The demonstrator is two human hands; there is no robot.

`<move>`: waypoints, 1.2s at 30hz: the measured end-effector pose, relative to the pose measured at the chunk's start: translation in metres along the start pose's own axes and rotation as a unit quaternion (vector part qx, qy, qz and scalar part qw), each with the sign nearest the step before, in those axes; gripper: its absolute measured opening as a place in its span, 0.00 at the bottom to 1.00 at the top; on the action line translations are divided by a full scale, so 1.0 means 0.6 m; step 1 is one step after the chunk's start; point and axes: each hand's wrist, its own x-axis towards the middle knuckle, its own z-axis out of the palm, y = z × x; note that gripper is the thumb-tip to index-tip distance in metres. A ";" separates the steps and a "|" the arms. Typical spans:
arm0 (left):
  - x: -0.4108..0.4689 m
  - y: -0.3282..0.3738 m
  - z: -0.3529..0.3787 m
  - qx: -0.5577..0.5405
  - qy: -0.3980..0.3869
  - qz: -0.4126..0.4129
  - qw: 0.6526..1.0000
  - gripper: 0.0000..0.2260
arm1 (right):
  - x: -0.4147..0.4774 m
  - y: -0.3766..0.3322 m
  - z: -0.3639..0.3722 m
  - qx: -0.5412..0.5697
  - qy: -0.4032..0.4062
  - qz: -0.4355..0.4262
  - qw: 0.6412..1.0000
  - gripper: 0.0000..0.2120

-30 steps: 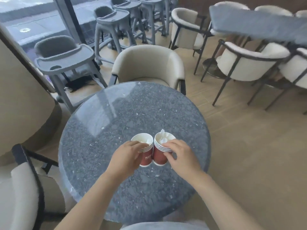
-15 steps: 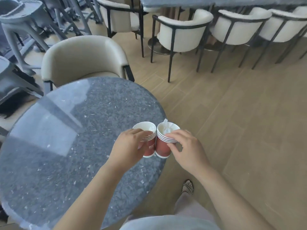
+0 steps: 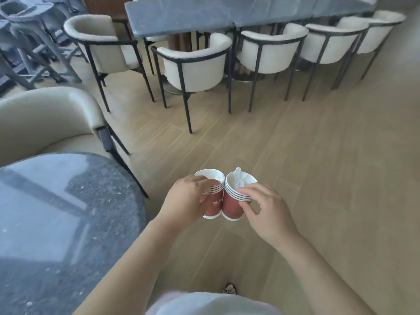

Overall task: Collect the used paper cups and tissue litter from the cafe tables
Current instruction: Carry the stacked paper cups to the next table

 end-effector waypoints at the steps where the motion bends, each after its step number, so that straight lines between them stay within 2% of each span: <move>1: 0.027 0.016 0.013 -0.002 -0.004 0.004 1.000 0.15 | 0.010 0.024 -0.018 -0.002 0.006 0.002 1.000 0.13; 6: 0.147 0.071 0.065 -0.010 -0.018 0.025 0.999 0.15 | 0.070 0.126 -0.082 -0.011 0.031 0.013 0.999 0.13; 16: 0.415 0.087 0.158 -0.019 -0.062 0.045 0.997 0.13 | 0.258 0.308 -0.140 -0.020 0.050 0.050 0.997 0.11; 21: 0.612 0.124 0.226 -0.027 -0.104 0.103 0.989 0.14 | 0.359 0.419 -0.195 -0.051 0.082 0.095 0.991 0.11; 26: 0.772 0.183 0.267 -0.061 -0.142 0.183 0.971 0.19 | 0.425 0.502 -0.264 -0.084 0.121 0.143 0.979 0.11; 31: 0.862 0.240 0.312 -0.081 -0.179 0.256 0.946 0.16 | 0.446 0.559 -0.295 -0.113 0.166 0.176 0.964 0.11; 36: 0.901 0.281 0.365 -0.092 -0.222 0.289 0.927 0.15 | 0.445 0.603 -0.312 -0.127 0.188 0.198 0.954 0.12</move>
